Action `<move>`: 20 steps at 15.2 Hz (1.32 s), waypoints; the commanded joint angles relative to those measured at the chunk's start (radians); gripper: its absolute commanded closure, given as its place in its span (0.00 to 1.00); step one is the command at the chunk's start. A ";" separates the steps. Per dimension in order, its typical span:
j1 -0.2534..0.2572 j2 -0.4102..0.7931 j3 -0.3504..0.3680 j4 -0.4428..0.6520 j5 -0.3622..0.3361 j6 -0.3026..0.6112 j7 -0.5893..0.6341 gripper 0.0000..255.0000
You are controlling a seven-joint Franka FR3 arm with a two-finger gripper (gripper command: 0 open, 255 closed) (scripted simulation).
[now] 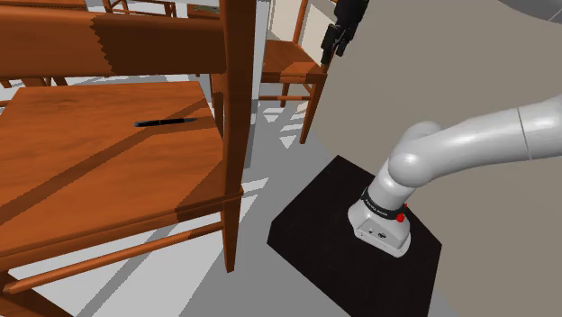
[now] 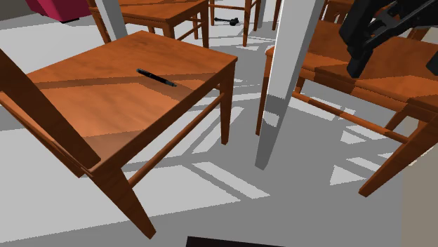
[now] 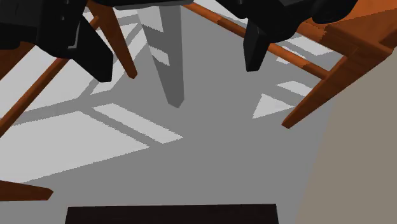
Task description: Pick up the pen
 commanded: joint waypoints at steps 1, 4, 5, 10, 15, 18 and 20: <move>0.000 0.000 0.000 0.000 0.000 0.000 0.000 0.00; 0.038 0.093 0.012 0.035 0.016 0.053 -0.032 0.00; 0.050 0.124 0.016 0.048 0.022 0.069 -0.043 0.00; 0.107 0.278 0.042 0.124 0.047 0.138 -0.098 0.00; 0.165 0.428 0.067 0.215 0.067 0.188 -0.153 0.00; 0.241 0.516 0.046 0.276 0.065 0.208 -0.177 0.00; 0.302 0.573 0.020 0.319 0.064 0.219 -0.193 0.00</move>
